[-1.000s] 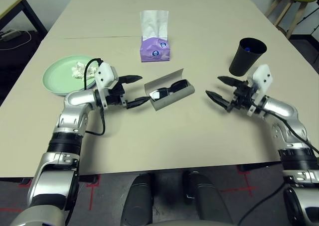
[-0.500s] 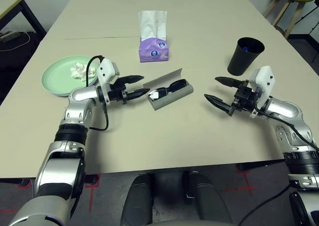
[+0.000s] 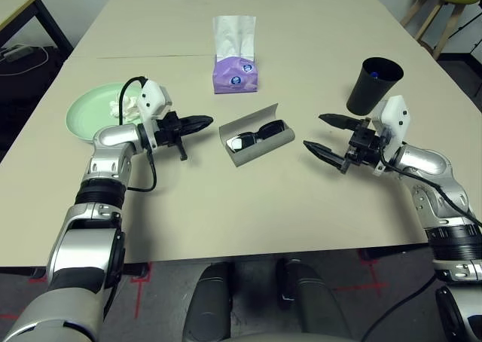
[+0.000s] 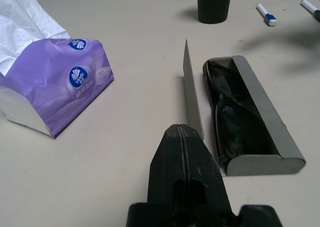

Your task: Organize and tidy the items on the table.

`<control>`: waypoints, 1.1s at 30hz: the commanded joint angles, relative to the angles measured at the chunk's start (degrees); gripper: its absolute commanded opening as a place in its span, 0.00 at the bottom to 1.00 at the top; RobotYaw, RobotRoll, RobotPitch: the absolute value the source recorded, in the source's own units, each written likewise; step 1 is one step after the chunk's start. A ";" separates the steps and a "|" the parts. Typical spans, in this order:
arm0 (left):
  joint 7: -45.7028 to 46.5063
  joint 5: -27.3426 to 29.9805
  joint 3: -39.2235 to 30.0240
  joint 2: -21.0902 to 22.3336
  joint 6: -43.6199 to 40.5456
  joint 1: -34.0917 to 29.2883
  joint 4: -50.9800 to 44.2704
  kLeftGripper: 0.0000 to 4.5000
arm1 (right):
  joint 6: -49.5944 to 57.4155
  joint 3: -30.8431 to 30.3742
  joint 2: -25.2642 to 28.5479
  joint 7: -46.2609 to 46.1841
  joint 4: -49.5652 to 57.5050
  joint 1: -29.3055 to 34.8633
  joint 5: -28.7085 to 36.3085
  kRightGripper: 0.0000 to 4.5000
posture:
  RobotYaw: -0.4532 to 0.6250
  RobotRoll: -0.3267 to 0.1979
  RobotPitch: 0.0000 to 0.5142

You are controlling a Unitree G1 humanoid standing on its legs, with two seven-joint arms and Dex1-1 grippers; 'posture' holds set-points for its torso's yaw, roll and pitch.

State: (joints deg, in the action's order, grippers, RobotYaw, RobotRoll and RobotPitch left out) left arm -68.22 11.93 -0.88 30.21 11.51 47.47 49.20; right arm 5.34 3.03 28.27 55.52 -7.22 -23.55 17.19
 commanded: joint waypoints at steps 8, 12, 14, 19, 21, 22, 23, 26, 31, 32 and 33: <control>1.40 -4.45 0.97 -2.44 4.39 5.24 10.26 0.01 | -0.91 -0.41 -0.16 -0.53 0.47 0.73 0.33 1.00 | 0.44 0.62 0.34; -1.85 -4.77 2.07 -2.67 3.32 2.85 8.29 0.01 | -0.68 -0.26 0.08 -0.79 0.87 0.41 0.34 1.00 | 0.44 0.62 0.34; -2.99 -5.15 2.84 -2.63 2.59 1.02 7.11 0.01 | -0.34 -0.31 -0.01 -1.03 1.29 0.00 0.43 1.00 | 0.44 0.62 0.34; -5.00 -3.49 2.75 -3.40 0.87 -1.57 1.93 0.01 | -0.28 -0.52 0.06 -1.37 1.30 -0.42 0.25 1.00 | 0.44 0.62 0.33; -5.71 -3.23 2.87 -3.37 -0.10 -2.47 -0.24 0.01 | -0.16 -0.61 0.02 -1.46 1.38 -0.69 0.23 1.00 | 0.45 0.62 0.33; -6.10 -3.22 3.06 -3.31 -0.65 -3.13 -1.45 0.01 | -0.04 -0.63 -0.02 -1.53 1.56 -0.87 0.26 1.00 | 0.45 0.62 0.32; -6.47 -3.19 3.25 -3.29 -1.01 -3.76 -2.55 0.01 | 0.10 -0.65 -0.06 -1.61 1.69 -1.05 0.30 1.00 | 0.45 0.62 0.32; -6.61 -2.65 3.38 -3.72 -2.49 -5.62 -6.32 0.01 | 0.22 -0.71 -0.09 -1.67 1.76 -1.33 0.33 1.00 | 0.45 0.62 0.31; -6.56 -1.12 3.22 -4.51 -5.12 -7.05 -12.50 0.01 | 0.34 -0.83 -0.01 -1.69 1.93 -1.33 0.33 1.00 | 0.45 0.62 0.32; -6.35 -0.81 3.12 -4.67 -5.73 -7.11 -13.47 0.01 | 0.37 -0.86 -0.01 -1.71 1.94 -1.32 0.31 1.00 | 0.45 0.62 0.31; -6.20 -0.50 3.03 -4.83 -6.37 -7.16 -14.29 0.01 | 0.36 -0.91 -0.02 -1.74 1.93 -1.31 0.27 1.00 | 0.45 0.62 0.32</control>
State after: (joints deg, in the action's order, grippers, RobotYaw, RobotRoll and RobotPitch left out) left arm -74.45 10.39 1.64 25.66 6.39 41.22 36.85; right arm 5.20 2.88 28.13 53.80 -6.49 -24.96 17.14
